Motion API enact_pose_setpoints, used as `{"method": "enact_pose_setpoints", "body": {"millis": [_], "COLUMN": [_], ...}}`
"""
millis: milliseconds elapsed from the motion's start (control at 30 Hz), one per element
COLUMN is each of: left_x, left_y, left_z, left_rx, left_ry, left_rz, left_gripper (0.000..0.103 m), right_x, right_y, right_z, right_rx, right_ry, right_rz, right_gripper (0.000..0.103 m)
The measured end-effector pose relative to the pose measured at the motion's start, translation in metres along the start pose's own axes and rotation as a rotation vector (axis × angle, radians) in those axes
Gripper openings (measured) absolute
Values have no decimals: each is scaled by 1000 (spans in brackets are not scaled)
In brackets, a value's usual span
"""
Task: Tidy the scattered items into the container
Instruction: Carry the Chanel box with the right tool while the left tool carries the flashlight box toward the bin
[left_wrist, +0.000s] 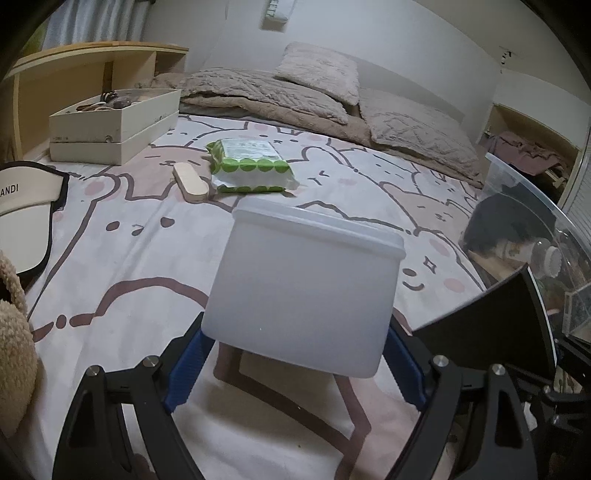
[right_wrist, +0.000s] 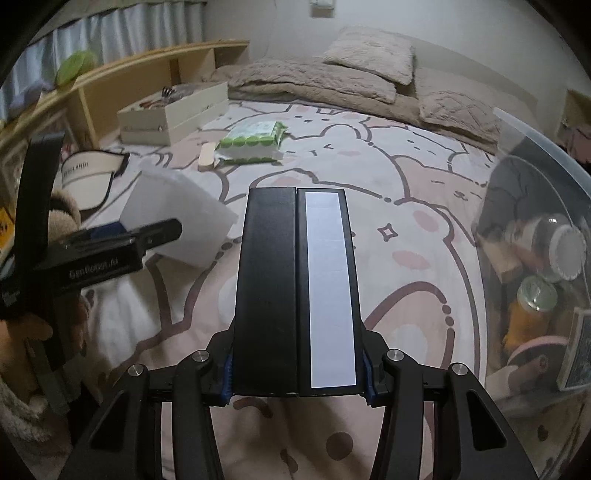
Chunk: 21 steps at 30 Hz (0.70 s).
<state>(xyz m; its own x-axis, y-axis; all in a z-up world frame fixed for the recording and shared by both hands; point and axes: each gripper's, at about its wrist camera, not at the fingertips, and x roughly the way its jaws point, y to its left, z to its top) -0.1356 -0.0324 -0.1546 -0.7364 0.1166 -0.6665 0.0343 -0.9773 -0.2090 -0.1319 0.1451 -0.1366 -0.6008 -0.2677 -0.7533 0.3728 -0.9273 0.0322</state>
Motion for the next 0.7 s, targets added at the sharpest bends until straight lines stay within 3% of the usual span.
{"method": "enact_pose_setpoints", "body": {"millis": [300,700], "left_x": [-26,-55], "left_y": [-7,-18], "left_z": [-6,-24], "left_rx": [-9,-22], "left_ry": [-39,-34], "left_rz": [-33,-58], "left_gripper": [87,87], "right_x": [-10,-24], "right_y": [-10,-10], "right_z": [-5,-11], "right_rx": [70,91], "right_ry": [-31,-54], "right_rz": [49,92], "right_gripper": [50,50]}}
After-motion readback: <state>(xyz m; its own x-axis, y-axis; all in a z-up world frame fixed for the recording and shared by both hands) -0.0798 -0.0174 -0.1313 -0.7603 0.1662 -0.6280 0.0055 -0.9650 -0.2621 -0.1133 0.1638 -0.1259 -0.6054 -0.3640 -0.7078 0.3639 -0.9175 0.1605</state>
